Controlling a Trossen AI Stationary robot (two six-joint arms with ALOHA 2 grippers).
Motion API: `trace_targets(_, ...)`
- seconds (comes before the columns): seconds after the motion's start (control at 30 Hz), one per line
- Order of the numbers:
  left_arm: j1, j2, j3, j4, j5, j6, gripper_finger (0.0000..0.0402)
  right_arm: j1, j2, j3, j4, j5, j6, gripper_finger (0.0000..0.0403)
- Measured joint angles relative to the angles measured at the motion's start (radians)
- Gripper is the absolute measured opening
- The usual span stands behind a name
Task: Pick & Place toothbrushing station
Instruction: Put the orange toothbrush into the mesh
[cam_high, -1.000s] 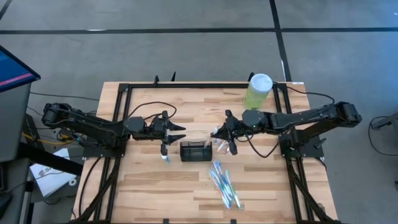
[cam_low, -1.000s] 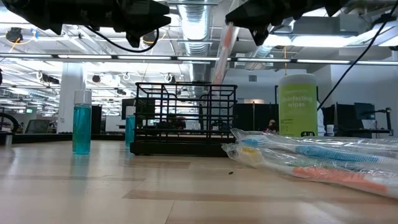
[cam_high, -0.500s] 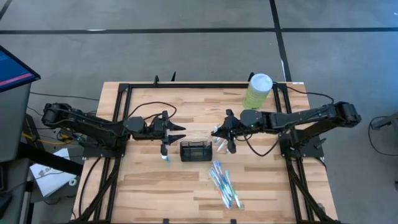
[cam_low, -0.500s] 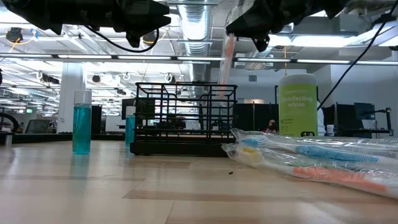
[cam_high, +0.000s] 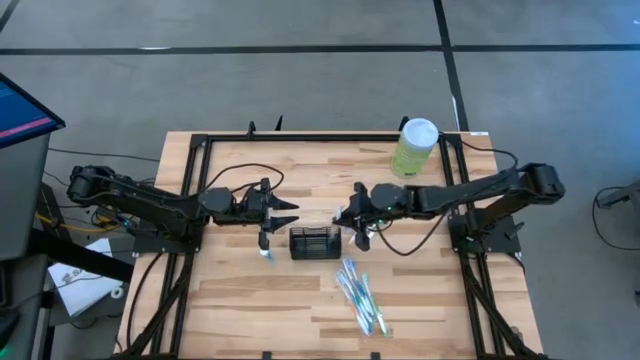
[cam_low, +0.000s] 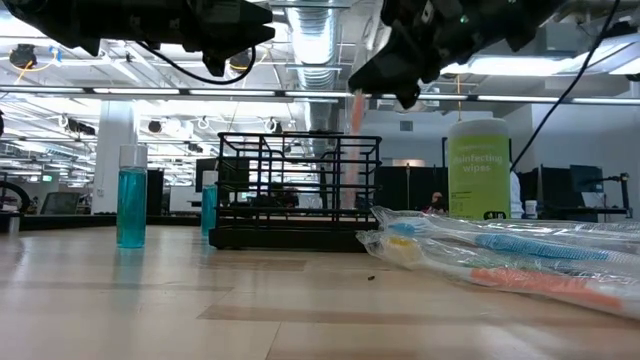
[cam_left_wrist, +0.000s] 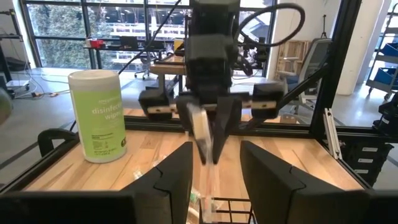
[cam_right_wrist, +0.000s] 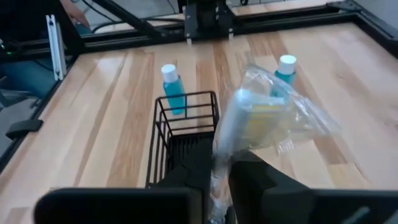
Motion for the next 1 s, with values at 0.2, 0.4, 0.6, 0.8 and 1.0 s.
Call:
trace_targets(0.2, 0.000, 0.000, 0.000, 0.000, 0.000, 0.000, 0.0127, 0.001, 0.044, 0.000, 0.017, -0.002, -0.011, 0.0053)
trace_targets(0.4, 0.000, 0.000, 0.000, 0.000, 0.001, 0.000, 0.0127, 0.001, 0.045, 0.000, 0.010, -0.002, -0.011, 0.0055)
trace_targets(0.6, 0.000, 0.000, 0.000, -0.007, 0.003, -0.006, 0.0127, 0.003, 0.062, 0.001, 0.017, -0.002, -0.010, 0.0055)
trace_targets(0.8, 0.000, 0.000, 0.000, -0.008, 0.005, -0.008, 0.0127, 0.010, 0.058, 0.001, 0.009, -0.002, -0.010, 0.0063)
trace_targets(1.0, 0.000, 0.000, 0.000, -0.009, 0.004, -0.008, 0.0127, 0.009, 0.051, 0.001, -0.034, -0.002, -0.022, 0.0101)
